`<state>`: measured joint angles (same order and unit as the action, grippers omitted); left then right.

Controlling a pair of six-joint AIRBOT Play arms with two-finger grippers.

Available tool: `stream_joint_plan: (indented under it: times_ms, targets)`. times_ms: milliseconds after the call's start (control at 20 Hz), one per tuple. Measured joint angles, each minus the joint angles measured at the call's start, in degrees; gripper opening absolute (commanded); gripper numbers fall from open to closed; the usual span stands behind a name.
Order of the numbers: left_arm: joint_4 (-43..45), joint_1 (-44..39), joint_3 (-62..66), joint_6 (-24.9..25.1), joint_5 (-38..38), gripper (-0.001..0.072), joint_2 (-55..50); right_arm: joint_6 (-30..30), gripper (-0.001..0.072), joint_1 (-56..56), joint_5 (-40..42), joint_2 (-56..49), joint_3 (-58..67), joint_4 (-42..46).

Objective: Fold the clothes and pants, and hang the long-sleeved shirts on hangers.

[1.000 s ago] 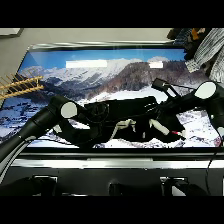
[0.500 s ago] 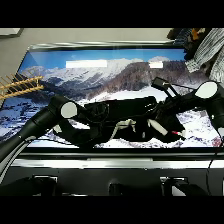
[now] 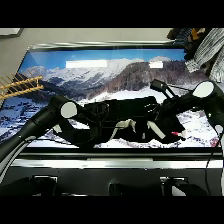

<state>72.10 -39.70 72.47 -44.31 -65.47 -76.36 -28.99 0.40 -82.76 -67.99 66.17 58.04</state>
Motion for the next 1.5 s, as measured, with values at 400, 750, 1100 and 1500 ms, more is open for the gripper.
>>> stream_joint_plan:
  times_ms: [400, 750, 1100, 1500]
  targets:
    - [3.8, 1.1, 0.0, -10.2, 2.4, 0.0590, 0.1, -3.2, 0.0038, 0.0, 0.3, 6.9, 0.0, 5.6]
    - [6.4, 10.1, 1.2, -41.6, 4.9, 0.0586, 1.2, -9.4, 0.0039, 0.0, 1.1, 13.7, 0.0, 10.9]
    - [-23.5, 5.6, -5.5, -51.2, 17.2, 0.0553, -3.8, -16.6, 0.0039, 0.0, -0.2, 16.3, 0.0, 12.8]
    - [-31.9, -5.5, 1.7, -56.8, 23.7, 0.0553, -17.3, -18.4, 0.0040, 0.0, -1.0, 16.6, 0.0, 13.1]
